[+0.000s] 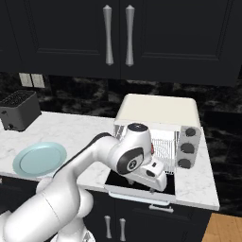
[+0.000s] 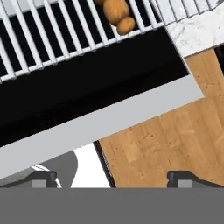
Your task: Pick up the kebab skewer and baguette bread, and place them inside the toaster oven. Close the toaster oven door and start by setting the timer.
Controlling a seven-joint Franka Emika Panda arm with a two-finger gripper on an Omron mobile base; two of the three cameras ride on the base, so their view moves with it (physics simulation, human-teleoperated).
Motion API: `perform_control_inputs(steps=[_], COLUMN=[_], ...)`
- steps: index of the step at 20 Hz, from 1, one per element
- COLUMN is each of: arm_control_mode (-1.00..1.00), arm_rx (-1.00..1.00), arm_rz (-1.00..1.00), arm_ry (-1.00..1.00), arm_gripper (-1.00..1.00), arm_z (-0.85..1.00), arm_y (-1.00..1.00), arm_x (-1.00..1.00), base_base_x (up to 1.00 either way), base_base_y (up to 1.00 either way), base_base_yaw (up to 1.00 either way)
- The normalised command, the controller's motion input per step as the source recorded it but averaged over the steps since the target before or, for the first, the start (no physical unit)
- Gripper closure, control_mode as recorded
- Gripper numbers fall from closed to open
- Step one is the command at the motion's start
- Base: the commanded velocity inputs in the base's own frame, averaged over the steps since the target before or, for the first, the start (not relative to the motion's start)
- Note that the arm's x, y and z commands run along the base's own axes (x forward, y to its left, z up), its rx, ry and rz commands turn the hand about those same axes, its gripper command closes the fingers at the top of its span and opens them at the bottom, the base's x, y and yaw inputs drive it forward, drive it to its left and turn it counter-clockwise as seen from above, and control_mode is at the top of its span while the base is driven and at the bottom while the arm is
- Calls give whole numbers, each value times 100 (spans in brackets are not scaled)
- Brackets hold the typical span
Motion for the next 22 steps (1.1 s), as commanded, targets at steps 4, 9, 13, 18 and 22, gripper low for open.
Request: perform_control_inputs(steps=[4, 9, 13, 18, 22], arm_control_mode=[-100, -100, -100, -100, -100], arm_rx=[1, 3, 3, 1, 3], arm_rz=[-16, -12, -11, -11, -10], arm_ry=[4, 0, 0, 0, -5], arm_gripper=[-100, -100, -100, -100, -100], arm_z=[-31, -16, -6, -9, 0], arm_y=[0, 0, 0, 0, 0], arm_x=[30, 47, 47, 38, 35], base_base_x=[0, 0, 0, 0, 0], base_base_y=[0, 0, 0, 0, 0], base_base_yaw=[0, 0, 0, 0, 0])
